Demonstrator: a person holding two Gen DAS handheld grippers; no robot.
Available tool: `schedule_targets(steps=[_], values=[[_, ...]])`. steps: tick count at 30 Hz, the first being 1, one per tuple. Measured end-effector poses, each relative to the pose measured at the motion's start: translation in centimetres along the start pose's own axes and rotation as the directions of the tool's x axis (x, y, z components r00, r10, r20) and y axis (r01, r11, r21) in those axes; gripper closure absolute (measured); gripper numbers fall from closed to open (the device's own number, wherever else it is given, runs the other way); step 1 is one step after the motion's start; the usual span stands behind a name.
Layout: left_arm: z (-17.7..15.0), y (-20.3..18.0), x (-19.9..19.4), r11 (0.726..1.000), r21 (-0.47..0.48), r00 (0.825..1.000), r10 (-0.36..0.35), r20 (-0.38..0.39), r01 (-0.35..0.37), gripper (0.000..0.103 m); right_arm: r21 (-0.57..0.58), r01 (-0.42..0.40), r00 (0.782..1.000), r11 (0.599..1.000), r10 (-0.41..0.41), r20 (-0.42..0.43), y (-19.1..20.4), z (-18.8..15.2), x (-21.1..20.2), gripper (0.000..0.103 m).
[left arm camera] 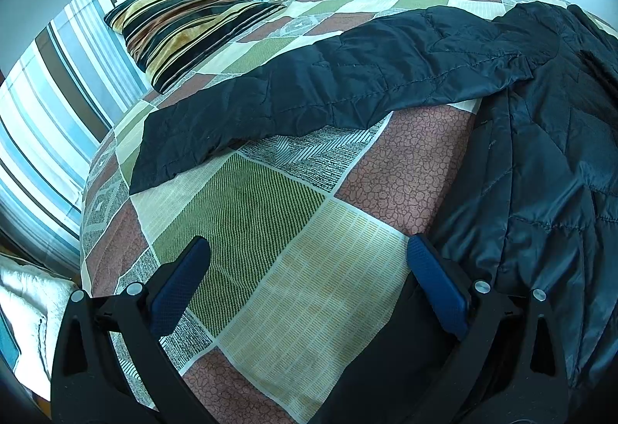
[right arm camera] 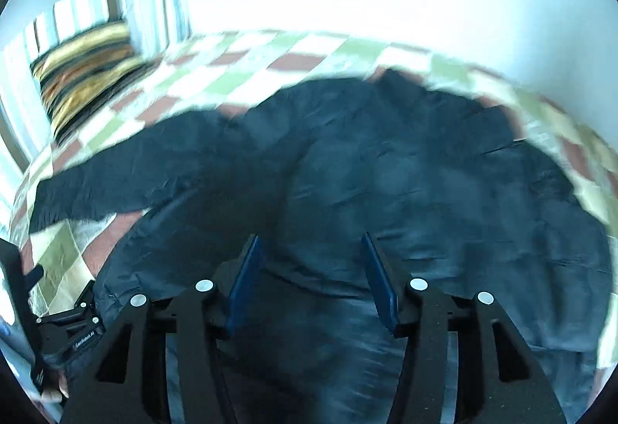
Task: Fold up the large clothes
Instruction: 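Carry the sleeve across the jacket body and open the right gripper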
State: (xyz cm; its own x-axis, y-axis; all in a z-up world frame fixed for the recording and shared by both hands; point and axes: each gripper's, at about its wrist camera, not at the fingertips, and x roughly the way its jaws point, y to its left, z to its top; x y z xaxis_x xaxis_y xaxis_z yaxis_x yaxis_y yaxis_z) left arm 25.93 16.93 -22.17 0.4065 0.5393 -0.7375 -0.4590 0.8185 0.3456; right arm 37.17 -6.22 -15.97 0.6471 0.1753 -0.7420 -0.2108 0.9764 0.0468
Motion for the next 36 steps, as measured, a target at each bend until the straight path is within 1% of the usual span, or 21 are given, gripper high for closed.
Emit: schedule_targets(steps=[2, 3, 4, 6, 7, 8, 10, 12, 13, 15, 17, 19, 21, 23, 26, 27, 28, 30, 32, 35, 36], values=[[0.0, 0.0, 0.0, 1.0, 0.001, 1.0, 0.001, 0.0, -0.001, 0.002, 0.053, 0.077, 0.997, 0.996, -0.078, 0.027, -3.0, 0.1, -1.3, 0.05], [0.0, 0.0, 0.0, 1.0, 0.001, 1.0, 0.001, 0.0, -0.001, 0.002, 0.103, 0.134, 0.99, 0.986, -0.138, 0.033, -5.5, 0.1, -1.7, 0.05], [0.0, 0.0, 0.0, 1.0, 0.001, 1.0, 0.001, 0.0, -0.001, 0.002, 0.146, 0.17, 0.984, 0.974, -0.176, 0.029, -7.2, 0.0, -1.8, 0.051], [0.0, 0.0, 0.0, 1.0, 0.0, 1.0, 0.0, 0.0, 0.0, 0.002, 0.302, 0.258, 0.964, 0.918, -0.265, -0.021, -13.0, -0.7, -1.5, 0.058], [0.0, 0.0, 0.0, 1.0, 0.0, 1.0, 0.0, 0.0, 0.0, 0.002, 0.358, 0.28, 0.958, 0.891, -0.282, -0.047, -15.2, -1.3, -1.1, 0.058], [0.0, 0.0, 0.0, 1.0, 0.0, 1.0, 0.0, -0.001, 0.0, 0.002, 0.379, 0.297, 0.954, 0.876, -0.292, -0.07, -16.4, -1.8, -0.6, 0.058], [0.0, 0.0, 0.0, 1.0, 0.002, 1.0, 0.002, 0.0, -0.002, 0.002, 0.391, 0.321, 0.947, 0.863, -0.284, -0.151, -18.2, -3.2, 1.6, 0.058], [0.0, 0.0, 0.0, 1.0, 0.002, 1.0, 0.002, 0.0, -0.002, 0.002, 0.379, 0.328, 0.942, 0.866, -0.266, -0.207, -18.8, -4.4, 3.7, 0.058], [0.0, -0.1, 0.0, 1.0, 0.002, 1.0, 0.002, 0.0, -0.002, 0.002, 0.359, 0.337, 0.938, 0.87, -0.277, -0.209, -18.6, -5.1, 4.8, 0.058], [0.0, 0.0, 0.0, 1.0, 0.003, 1.0, 0.003, -0.002, -0.003, 0.002, 0.337, 0.362, 0.93, 0.869, -0.312, -0.194, -17.9, -5.2, 4.9, 0.058], [-0.1, 0.0, -0.1, 1.0, 0.005, 1.0, 0.005, 0.001, -0.005, 0.002, 0.319, 0.374, 0.926, 0.871, -0.329, -0.186, -17.3, -4.7, 4.5, 0.058], [-0.1, 0.0, -0.1, 1.0, 0.006, 1.0, 0.004, -0.001, -0.004, 0.002, 0.328, 0.359, 0.932, 0.874, -0.317, -0.175, -17.4, -4.6, 3.5, 0.057], [-0.1, 0.1, -0.2, 1.0, 0.005, 1.0, 0.003, -0.001, -0.003, 0.002, 0.369, 0.328, 0.945, 0.87, -0.297, -0.14, -17.5, -4.6, 1.6, 0.056], [-0.1, 0.1, -0.2, 1.0, 0.008, 1.0, 0.007, -0.001, -0.007, 0.002, 0.377, 0.325, 0.946, 0.867, -0.304, -0.117, -17.6, -4.8, 0.3, 0.052], [-0.1, 0.1, -0.2, 1.0, 0.01, 1.0, 0.01, 0.0, -0.01, 0.002, 0.354, 0.311, 0.95, 0.882, -0.281, -0.133, -17.0, -5.3, 0.9, 0.051], [0.0, 0.1, -0.2, 1.0, 0.01, 1.0, 0.011, 0.0, -0.011, 0.002, 0.34, 0.316, 0.948, 0.886, -0.283, -0.143, -16.8, -5.5, 1.4, 0.05], [0.0, 0.0, -0.2, 1.0, 0.011, 1.0, 0.011, 0.0, -0.011, 0.002, 0.31, 0.34, 0.939, 0.888, -0.305, -0.157, -16.3, -5.8, 2.4, 0.049], [0.0, 0.0, -0.2, 1.0, 0.013, 1.0, 0.013, -0.001, -0.013, 0.002, 0.289, 0.362, 0.93, 0.886, -0.323, -0.175, -16.1, -6.0, 3.5, 0.049], [0.0, 0.0, -0.2, 1.0, 0.01, 1.0, 0.011, 0.0, -0.011, 0.002, 0.289, 0.37, 0.928, 0.883, -0.335, -0.166, -15.9, -5.8, 2.8, 0.049], [0.0, 0.1, -0.2, 1.0, 0.005, 1.0, 0.003, -0.001, -0.003, 0.002, 0.312, 0.351, 0.936, 0.883, -0.326, -0.131, -16.0, -5.3, 0.6, 0.049], [0.1, -0.1, -0.1, 1.0, 0.006, 1.0, 0.004, -0.004, -0.004, 0.002, 0.318, 0.362, 0.932, 0.876, -0.342, -0.117, -16.1, -5.3, -0.3, 0.048]])
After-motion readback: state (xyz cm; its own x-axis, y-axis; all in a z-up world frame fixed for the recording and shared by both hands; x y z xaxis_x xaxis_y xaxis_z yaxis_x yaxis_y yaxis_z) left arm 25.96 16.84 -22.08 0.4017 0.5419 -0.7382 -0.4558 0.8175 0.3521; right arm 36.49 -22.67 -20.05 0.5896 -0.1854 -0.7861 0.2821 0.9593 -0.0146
